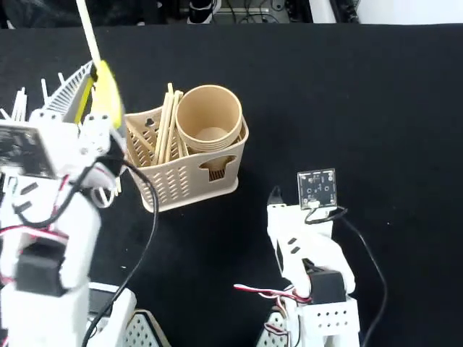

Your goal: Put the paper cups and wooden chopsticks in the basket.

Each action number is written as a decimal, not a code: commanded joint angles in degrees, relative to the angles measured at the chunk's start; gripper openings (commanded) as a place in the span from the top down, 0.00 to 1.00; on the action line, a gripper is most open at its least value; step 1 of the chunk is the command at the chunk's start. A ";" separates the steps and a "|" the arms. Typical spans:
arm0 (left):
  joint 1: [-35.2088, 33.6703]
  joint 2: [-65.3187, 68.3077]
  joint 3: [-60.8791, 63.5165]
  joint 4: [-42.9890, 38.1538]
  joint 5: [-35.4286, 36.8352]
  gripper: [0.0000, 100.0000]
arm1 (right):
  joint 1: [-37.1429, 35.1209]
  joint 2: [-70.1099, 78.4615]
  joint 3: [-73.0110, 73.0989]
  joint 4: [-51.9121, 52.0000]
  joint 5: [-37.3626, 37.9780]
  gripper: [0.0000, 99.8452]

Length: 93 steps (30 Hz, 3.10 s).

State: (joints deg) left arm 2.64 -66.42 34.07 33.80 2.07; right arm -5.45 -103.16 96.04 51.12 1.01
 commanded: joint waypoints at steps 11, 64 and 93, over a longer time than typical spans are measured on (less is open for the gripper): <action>0.22 -0.18 20.26 -22.15 7.47 0.97 | 0.62 -5.23 -0.31 -1.23 0.44 0.81; -22.90 142.68 -129.63 62.86 1.85 0.97 | 0.53 -5.23 -0.31 -1.23 0.44 0.81; -25.54 90.99 -84.97 67.08 8.79 0.97 | 0.53 -5.23 -0.31 -1.23 0.44 0.81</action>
State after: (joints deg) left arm -22.86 42.15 -63.96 100.79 10.33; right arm -5.45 -103.16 96.04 51.12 1.01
